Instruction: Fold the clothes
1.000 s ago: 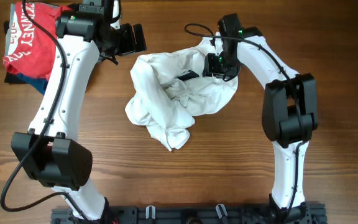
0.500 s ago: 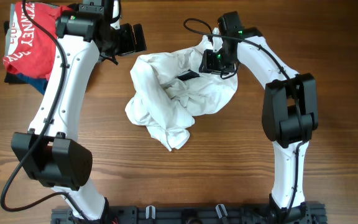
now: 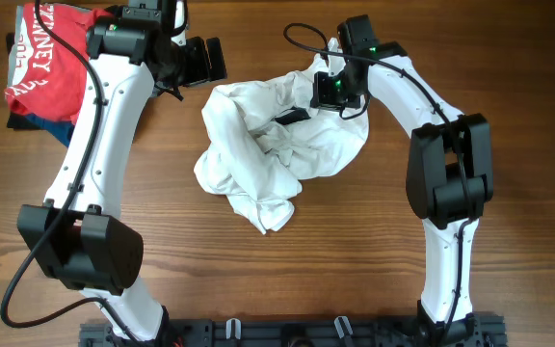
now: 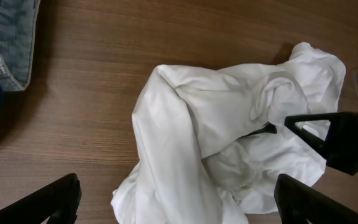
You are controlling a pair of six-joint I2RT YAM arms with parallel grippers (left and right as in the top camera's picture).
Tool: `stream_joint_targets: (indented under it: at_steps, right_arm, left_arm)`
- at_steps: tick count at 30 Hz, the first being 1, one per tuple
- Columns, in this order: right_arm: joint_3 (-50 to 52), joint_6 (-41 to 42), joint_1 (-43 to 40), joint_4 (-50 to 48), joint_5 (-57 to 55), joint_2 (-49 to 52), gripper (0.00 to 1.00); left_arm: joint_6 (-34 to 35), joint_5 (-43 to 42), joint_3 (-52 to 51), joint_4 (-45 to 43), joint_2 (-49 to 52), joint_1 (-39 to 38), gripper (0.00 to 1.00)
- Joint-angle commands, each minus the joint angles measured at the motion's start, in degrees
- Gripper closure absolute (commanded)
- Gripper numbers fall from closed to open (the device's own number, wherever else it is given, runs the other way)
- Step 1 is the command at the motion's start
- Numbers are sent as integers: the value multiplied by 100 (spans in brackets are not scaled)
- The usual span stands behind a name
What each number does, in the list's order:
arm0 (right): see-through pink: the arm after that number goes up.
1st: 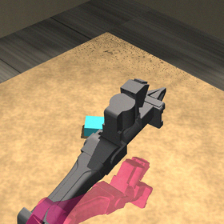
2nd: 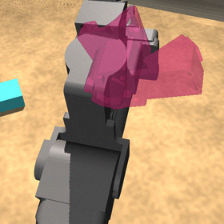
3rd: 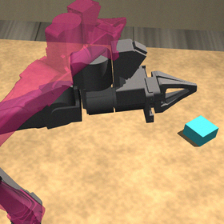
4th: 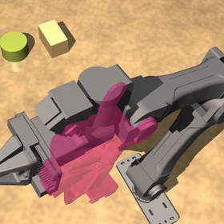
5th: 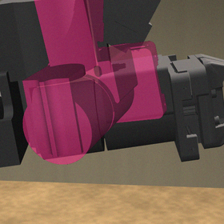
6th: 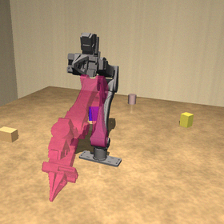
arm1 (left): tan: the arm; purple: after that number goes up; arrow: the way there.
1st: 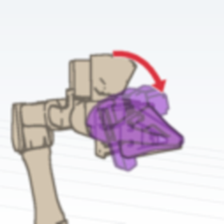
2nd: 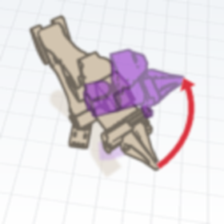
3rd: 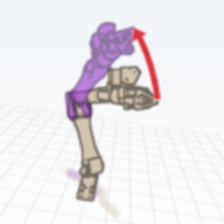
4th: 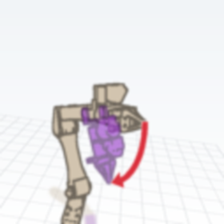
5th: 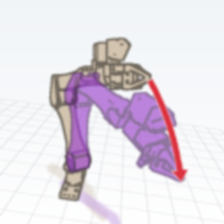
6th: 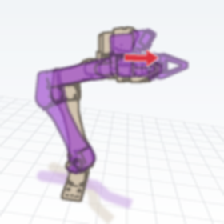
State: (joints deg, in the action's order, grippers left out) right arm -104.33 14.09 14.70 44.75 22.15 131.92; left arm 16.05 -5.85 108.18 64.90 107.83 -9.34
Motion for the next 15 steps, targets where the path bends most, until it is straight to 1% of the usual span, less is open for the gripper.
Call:
stream_joint_targets:
  at_steps: [1, 7, 12, 15]
  right_arm:
    - [-551, -122, -170, 144, 144, -387, 96]
    - [-1405, -208, -616, 420, 7, -1217, 96]
    - [-1725, -221, -1152, 413, -326, -1786, 96]
    - [-1725, -275, -1569, 411, -393, -1915, 96]
  left_arm:
    - [70, 57, -24, 11, 83, 24, 0]
    - [59, 48, -22, 26, 81, -9, 0]
    - [-852, -616, -22, 28, 81, -238, 0]
    - [-1322, -675, -22, 44, 81, -551, 0]
